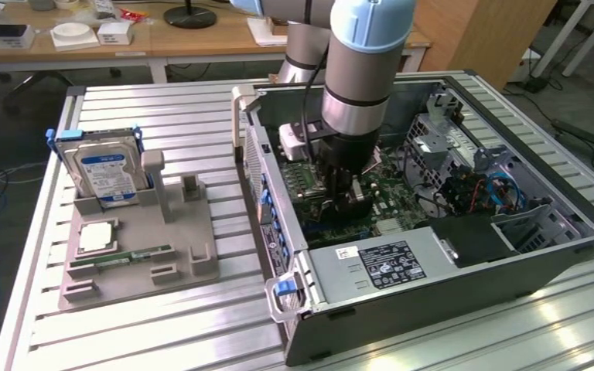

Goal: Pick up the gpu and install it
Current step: 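Insert the gpu into the slot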

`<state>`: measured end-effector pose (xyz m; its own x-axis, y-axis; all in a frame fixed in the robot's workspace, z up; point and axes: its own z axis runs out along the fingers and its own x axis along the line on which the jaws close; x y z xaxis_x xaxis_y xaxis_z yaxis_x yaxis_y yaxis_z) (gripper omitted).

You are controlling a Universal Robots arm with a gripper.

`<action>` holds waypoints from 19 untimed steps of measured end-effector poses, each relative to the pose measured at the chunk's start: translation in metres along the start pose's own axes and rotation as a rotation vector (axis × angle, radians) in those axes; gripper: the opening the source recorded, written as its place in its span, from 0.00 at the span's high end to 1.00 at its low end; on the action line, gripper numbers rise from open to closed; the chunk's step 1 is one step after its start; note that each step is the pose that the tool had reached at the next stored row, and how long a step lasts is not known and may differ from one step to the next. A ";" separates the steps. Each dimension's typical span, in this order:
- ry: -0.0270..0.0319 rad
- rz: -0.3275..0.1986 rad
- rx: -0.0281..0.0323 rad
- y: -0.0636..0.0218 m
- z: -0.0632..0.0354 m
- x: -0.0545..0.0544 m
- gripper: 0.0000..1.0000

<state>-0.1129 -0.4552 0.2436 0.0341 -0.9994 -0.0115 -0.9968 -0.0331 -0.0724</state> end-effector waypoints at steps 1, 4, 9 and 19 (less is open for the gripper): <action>0.0000 0.000 0.0017 -0.0002 -0.0025 0.000 0.67; 0.0002 0.000 0.0078 -0.0008 -0.0099 -0.001 0.67; 0.0005 0.000 0.0184 -0.0017 -0.0219 -0.002 0.67; 0.0005 0.000 0.0238 -0.0021 -0.0277 -0.002 0.67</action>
<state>-0.1129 -0.4533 0.2713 0.0343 -0.9994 -0.0109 -0.9948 -0.0331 -0.0962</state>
